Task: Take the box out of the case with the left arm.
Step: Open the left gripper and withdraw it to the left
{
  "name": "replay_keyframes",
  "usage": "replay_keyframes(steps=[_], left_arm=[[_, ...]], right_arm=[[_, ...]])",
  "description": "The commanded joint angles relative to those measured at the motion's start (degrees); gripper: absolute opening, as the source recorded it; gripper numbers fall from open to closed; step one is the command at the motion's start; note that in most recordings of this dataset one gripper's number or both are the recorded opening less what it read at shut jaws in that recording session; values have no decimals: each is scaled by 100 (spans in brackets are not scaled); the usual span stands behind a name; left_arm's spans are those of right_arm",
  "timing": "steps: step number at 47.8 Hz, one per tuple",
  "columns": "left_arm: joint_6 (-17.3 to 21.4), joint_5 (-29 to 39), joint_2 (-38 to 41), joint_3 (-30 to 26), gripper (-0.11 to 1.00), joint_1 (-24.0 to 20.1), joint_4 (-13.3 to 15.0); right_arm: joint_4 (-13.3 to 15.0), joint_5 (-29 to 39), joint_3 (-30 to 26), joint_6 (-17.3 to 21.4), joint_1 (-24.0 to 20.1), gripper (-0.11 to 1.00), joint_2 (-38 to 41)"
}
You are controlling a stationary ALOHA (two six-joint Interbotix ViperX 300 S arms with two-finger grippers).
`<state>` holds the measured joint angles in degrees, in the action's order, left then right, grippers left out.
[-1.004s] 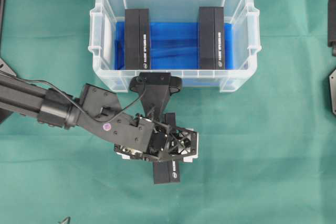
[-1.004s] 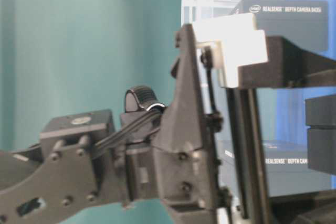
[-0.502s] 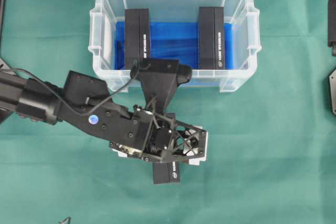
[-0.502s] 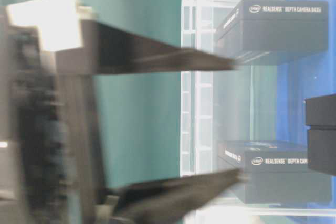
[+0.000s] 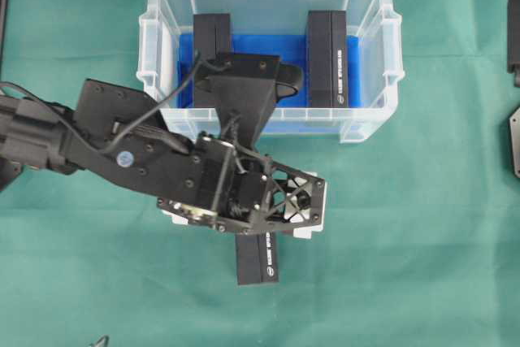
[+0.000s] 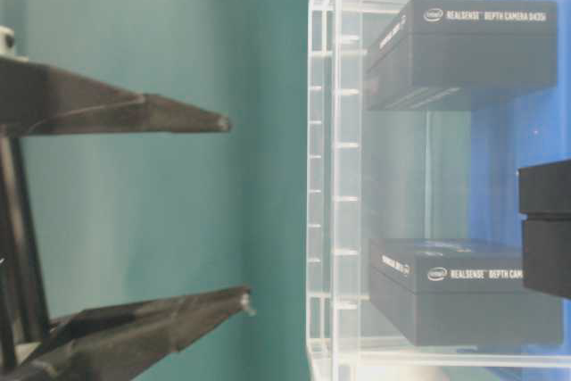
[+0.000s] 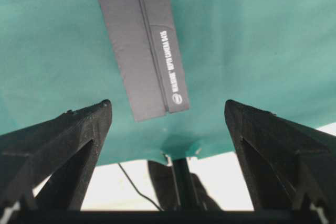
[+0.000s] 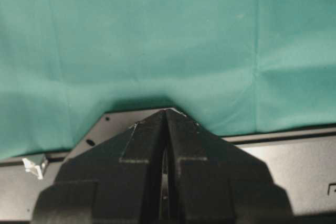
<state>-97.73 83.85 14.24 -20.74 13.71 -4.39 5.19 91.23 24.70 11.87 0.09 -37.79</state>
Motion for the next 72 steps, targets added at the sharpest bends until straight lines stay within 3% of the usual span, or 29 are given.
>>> replay_keyframes(steps=[1, 23, 37, 46, 65, 72], left_arm=[[-9, 18, -466, 70, 88, 70, -18], [-176, 9, -2197, 2057, 88, 369, -18], [-642, -62, -3472, 3445, 88, 659, -9], [-677, -88, -4148, 4061, 88, 747, -9], [-606, -70, -4526, 4333, 88, 536, -35], [-255, -62, -4535, 4324, 88, 185, -44]], right_arm=[[0, 0, -141, -9, 0, 1, -9], [0, 9, -88, -9, 9, 1, -9], [0, 9, 9, -18, 9, 1, -9], [0, 9, 79, -18, 9, 1, -9], [0, 9, 79, 0, 0, 1, -9], [0, 0, 79, 0, 9, 1, -9]])
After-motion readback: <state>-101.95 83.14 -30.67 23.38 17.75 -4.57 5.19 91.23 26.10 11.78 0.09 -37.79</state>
